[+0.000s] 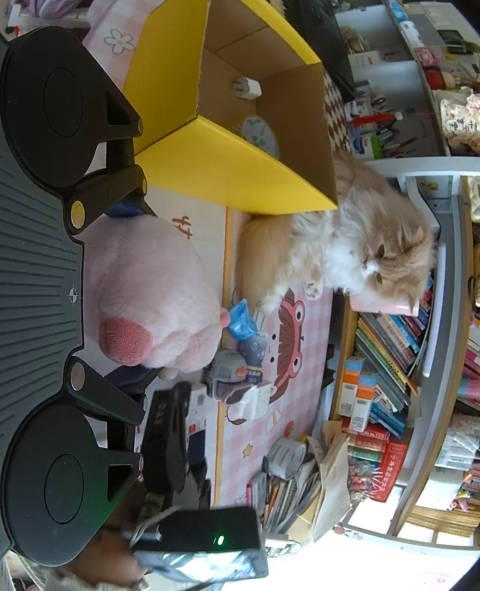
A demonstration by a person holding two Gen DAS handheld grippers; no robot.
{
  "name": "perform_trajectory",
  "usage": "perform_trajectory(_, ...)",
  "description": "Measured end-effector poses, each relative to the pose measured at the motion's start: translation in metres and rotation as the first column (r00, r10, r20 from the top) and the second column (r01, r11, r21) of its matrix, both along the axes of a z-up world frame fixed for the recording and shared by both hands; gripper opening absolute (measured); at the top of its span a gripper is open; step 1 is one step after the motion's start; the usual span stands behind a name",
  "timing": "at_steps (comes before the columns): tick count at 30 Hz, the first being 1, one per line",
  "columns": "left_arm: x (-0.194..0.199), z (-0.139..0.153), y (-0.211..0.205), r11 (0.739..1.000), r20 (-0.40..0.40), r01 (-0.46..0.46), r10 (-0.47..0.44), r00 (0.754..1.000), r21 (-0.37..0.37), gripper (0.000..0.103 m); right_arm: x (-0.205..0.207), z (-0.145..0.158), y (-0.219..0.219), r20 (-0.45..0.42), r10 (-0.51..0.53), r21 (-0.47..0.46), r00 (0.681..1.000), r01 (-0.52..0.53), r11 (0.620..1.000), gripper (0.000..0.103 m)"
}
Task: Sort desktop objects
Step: 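Grasp the pink plush pig with the left tool while the right tool grasps the small white-and-red box, then lift the plush pig and white box with both tools toward the yellow box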
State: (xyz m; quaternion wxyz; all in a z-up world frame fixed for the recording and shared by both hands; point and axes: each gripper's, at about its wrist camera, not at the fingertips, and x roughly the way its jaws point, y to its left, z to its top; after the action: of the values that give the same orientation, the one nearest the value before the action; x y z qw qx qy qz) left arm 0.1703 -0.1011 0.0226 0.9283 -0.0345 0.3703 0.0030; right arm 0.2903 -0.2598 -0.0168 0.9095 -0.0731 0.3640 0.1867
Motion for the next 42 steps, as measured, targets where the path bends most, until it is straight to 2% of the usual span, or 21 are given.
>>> perform_trajectory(18, -0.023, -0.005, 0.002, 0.996, 0.02, 0.076, -0.075, 0.997, -0.047, 0.073, -0.057, 0.031, -0.039, -0.027, -0.03, 0.039, 0.999, 0.031, 0.999, 0.055)
perform_trajectory(29, -0.039, 0.0, 0.012, 0.984, 0.051, 0.173, -0.17, 0.984, -0.049, 0.073, -0.097, 0.046, -0.031, 0.009, -0.042, 0.019, 0.999, 0.041, 0.999, 0.055)
perform_trajectory(42, -0.067, -0.002, 0.051, 0.976, 0.048, 0.204, -0.201, 0.978, -0.07, 0.073, -0.131, 0.047, -0.003, -0.021, -0.098, 0.029, 0.995, 0.098, 0.995, 0.055)
